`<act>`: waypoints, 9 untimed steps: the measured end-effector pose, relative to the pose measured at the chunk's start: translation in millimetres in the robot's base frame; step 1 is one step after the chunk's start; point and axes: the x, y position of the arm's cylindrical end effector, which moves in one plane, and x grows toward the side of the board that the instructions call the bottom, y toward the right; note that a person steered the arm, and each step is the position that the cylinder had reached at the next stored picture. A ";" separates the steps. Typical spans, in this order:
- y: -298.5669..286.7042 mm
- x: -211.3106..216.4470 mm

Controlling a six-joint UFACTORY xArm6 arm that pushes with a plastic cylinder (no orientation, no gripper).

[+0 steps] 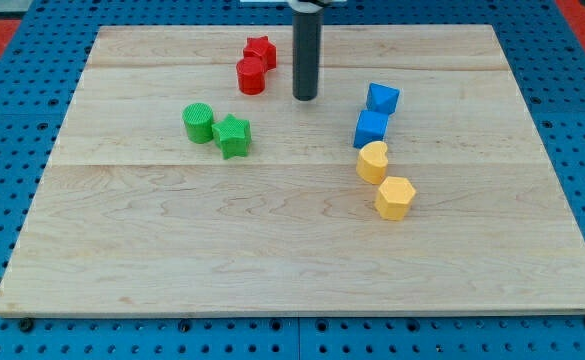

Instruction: Push the green star closer to the blue triangle

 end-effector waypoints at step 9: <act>-126.0 119.2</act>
